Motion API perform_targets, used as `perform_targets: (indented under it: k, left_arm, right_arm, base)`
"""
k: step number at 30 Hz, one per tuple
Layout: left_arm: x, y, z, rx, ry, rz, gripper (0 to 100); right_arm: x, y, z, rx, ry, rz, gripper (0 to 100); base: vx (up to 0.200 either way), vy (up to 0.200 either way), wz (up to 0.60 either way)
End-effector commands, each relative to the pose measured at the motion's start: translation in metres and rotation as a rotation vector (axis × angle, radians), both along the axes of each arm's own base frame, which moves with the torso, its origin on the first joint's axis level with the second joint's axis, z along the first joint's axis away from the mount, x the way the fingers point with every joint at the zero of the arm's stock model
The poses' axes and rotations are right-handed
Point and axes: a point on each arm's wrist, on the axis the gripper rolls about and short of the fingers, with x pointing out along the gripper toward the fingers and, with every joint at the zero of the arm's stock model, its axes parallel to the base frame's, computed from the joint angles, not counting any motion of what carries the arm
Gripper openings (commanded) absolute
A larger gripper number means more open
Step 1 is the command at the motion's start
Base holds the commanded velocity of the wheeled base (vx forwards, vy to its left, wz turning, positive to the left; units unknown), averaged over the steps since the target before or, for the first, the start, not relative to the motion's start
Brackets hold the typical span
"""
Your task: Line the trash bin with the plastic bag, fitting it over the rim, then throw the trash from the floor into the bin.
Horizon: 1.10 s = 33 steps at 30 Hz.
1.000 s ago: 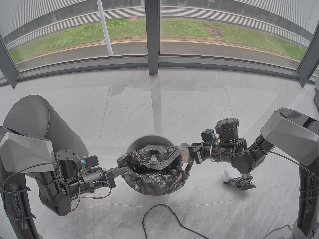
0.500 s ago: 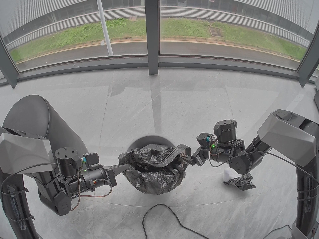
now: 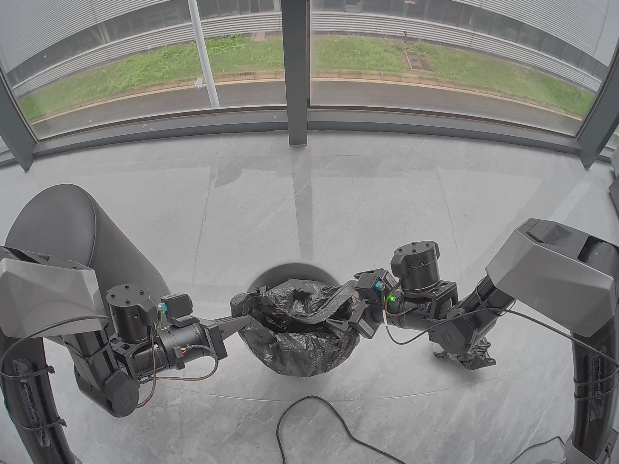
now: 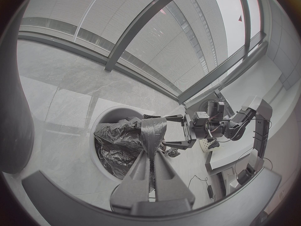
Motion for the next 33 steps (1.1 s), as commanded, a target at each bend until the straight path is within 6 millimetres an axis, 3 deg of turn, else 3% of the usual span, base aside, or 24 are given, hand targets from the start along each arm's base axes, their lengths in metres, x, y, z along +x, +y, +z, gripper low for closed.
perform_targets:
  k: [1,7,13,17,23,28,33]
  left_arm:
    - [0.0,0.0,0.003,-0.005,-0.011,0.001,0]
    - [0.001,0.0,0.006,-0.008,-0.022,0.001,0]
    - [-0.002,0.0,0.012,-0.014,-0.034,0.0,0]
    - [-0.002,0.003,0.01,-0.012,-0.027,0.009,0]
    - [0.002,0.01,0.002,-0.004,-0.002,0.038,0]
    - [0.005,0.012,-0.005,0.002,0.016,0.045,0]
    - [0.016,0.01,-0.012,0.011,0.013,0.087,0]
  right_arm:
    - [-0.003,0.0,-0.002,-0.006,0.009,0.005,100]
    - [-0.009,-0.001,-0.012,-0.025,0.045,0.008,100]
    - [0.013,0.008,-0.023,-0.004,0.013,-0.002,100]
    - [0.027,0.012,-0.01,0.029,-0.044,-0.011,100]
    - [0.026,0.002,0.018,0.058,-0.089,-0.021,100]
    - [0.036,0.0,0.023,0.075,-0.117,-0.035,100]
    - [0.064,0.01,0.015,0.101,-0.166,-0.06,100]
  base:
    - [0.0,0.0,0.0]
    - [0.0,0.0,0.0]
    - [0.0,0.0,0.0]
    - [0.0,0.0,0.0]
    - [0.0,0.0,0.0]
    - [0.0,0.0,0.0]
    - [0.0,0.0,0.0]
